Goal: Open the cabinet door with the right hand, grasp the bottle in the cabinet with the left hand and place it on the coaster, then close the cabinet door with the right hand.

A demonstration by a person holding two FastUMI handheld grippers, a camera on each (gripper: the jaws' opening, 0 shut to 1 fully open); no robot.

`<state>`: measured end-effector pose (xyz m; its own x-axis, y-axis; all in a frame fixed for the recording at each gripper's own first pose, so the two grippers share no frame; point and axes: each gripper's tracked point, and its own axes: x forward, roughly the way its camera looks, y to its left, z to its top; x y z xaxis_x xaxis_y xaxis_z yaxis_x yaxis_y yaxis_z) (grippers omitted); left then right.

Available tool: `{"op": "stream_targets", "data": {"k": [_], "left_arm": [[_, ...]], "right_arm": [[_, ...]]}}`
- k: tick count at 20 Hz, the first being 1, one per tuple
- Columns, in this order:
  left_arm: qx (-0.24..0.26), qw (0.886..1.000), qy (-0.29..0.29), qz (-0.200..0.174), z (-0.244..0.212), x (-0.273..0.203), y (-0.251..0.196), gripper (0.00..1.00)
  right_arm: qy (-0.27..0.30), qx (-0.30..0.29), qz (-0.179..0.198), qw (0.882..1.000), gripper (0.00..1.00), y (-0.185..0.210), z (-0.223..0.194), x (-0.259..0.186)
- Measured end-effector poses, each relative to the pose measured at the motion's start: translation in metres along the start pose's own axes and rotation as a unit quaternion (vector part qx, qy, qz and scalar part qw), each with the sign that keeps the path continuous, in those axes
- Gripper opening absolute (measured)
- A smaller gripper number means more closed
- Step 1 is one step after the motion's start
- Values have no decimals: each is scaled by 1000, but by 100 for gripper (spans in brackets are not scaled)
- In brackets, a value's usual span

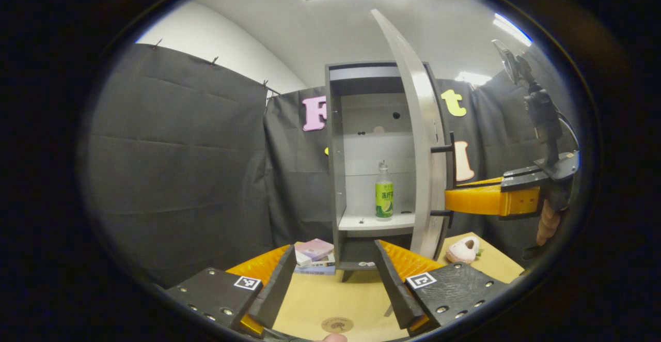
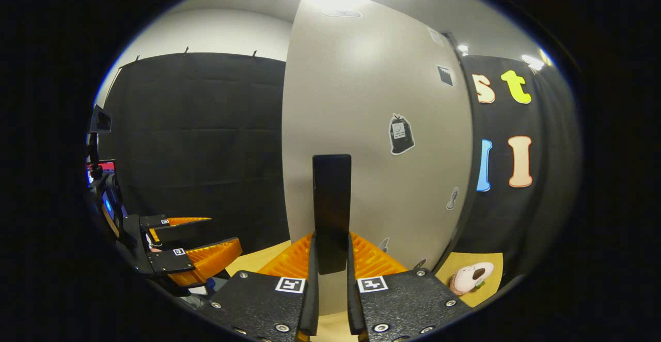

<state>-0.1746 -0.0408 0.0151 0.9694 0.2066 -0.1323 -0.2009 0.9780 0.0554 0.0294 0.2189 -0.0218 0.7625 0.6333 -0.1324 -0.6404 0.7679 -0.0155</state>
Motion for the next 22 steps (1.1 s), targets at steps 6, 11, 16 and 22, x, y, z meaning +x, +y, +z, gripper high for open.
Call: {"op": "stream_targets", "data": {"k": [6,11,16,22], "left_arm": [[-1,1000,6,-11,-4,-4,-27,86],[12,1000,-3,-15,5,5,-41,91],[11,1000,-4,-23,10,20,-57,91],[17,999,-8,-47,12,58,-79,91]], "right_arm": [[-21,-19,-26,999,27,-3,2,-25],[-33,-68,-66,995,26,-8,-10,-52],[-31,-37,-103,993,28,-18,-21,-76],[-37,-19,-145,989,37,-28,-23,-119]]}}
